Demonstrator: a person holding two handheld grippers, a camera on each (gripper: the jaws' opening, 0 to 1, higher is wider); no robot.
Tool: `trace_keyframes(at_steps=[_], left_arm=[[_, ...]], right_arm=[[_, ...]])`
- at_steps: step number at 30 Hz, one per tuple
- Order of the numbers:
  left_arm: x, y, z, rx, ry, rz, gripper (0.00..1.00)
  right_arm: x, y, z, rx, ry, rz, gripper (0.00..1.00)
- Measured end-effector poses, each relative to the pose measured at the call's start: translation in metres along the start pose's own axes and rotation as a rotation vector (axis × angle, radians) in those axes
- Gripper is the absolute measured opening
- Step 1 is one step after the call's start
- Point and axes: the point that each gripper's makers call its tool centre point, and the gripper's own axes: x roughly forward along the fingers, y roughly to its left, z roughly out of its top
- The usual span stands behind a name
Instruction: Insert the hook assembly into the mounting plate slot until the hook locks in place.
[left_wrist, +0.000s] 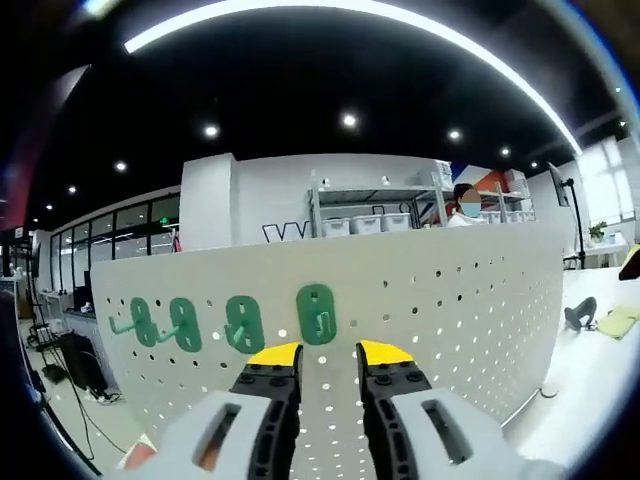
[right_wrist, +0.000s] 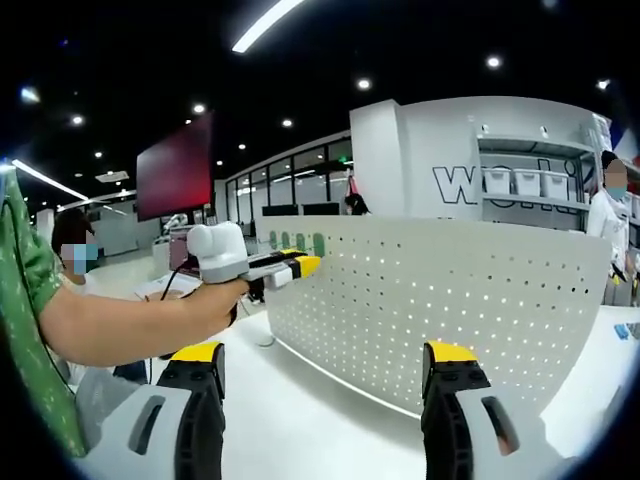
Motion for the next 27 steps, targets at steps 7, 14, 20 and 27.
trace_keyframes(at_steps=[7,14,20,27], left_arm=[[-0.032,0.004,0.002,-0.004,-0.01,-0.023,0.26],[-0.079,0.013,0.014,-0.031,-0.032,-0.056,0.3],[-0.121,0.019,0.024,-0.042,-0.051,-0.08,0.33],[-0.168,0.024,0.027,-0.067,-0.04,-0.125,0.38]], right_arm=[[-0.006,0.005,0.0,-0.007,-0.002,-0.011,0.83],[-0.008,0.013,0.0,-0.008,-0.005,-0.01,0.83],[-0.011,0.023,0.001,-0.016,-0.011,-0.004,0.83],[-0.019,0.035,0.001,-0.025,-0.016,-0.008,0.83]])
